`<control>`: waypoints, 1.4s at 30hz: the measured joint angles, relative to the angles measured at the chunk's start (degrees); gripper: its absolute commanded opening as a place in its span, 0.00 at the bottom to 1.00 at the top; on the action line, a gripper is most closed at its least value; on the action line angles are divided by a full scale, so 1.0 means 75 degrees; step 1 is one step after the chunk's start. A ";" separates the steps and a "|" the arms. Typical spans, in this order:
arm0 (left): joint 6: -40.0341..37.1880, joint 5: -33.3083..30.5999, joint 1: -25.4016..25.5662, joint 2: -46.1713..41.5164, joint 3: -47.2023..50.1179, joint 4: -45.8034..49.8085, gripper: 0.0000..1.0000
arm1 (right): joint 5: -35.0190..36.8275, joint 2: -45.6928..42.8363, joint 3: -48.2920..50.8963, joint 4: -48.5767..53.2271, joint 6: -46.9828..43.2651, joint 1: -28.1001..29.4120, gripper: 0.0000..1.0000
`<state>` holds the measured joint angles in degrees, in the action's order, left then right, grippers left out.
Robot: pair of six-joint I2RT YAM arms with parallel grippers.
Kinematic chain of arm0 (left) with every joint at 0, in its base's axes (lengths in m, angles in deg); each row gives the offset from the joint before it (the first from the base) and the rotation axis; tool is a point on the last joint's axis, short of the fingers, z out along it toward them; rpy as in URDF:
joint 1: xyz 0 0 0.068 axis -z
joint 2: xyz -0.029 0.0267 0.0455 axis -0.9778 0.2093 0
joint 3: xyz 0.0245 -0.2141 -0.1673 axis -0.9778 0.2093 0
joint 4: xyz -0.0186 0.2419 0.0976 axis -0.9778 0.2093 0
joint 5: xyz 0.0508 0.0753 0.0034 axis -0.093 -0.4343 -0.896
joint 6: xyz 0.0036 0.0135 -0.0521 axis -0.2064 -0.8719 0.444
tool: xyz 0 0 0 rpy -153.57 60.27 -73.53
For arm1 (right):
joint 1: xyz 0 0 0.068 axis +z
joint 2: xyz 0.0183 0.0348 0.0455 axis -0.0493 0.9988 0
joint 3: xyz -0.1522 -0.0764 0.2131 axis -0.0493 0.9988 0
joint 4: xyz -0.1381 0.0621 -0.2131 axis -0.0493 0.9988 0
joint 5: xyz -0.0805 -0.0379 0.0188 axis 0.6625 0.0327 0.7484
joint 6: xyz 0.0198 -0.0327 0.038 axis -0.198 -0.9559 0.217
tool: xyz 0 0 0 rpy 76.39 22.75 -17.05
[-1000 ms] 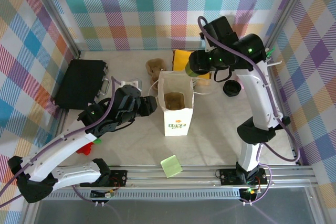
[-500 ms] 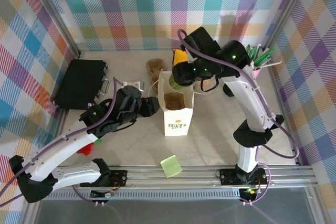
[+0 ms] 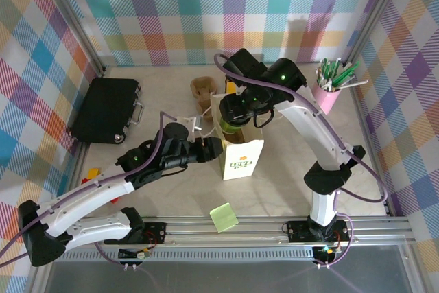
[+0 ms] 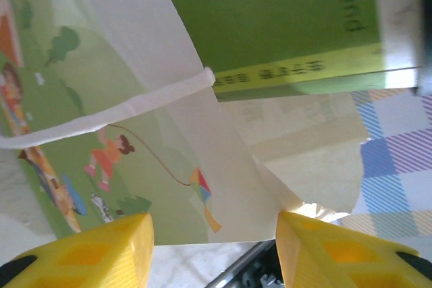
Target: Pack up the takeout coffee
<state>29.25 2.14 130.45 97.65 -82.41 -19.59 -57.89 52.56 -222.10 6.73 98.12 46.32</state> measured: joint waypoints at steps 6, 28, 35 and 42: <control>0.0070 0.0073 0.0291 0.0166 0.0032 -0.0487 0.49 | 0.0000 -0.0003 0.0484 0.0000 0.0044 0.0000 0.59; -0.1093 -0.1670 0.0291 -0.0994 -0.0650 0.1979 0.49 | -0.0233 0.0105 0.1291 0.0000 0.0341 0.0003 0.58; -0.1227 -0.1795 0.0291 -0.1000 -0.0650 0.2098 0.49 | -0.0236 0.0504 0.1291 0.0000 0.0478 0.0000 0.59; -0.1309 -0.1871 0.0291 -0.1003 -0.0650 0.2098 0.50 | -0.0268 0.0711 0.1396 0.0003 0.0627 -0.0012 0.59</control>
<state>19.43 -11.89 132.64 90.13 -87.28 -3.85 -59.90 57.90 -211.63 6.75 102.82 46.23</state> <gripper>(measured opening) 0.496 0.655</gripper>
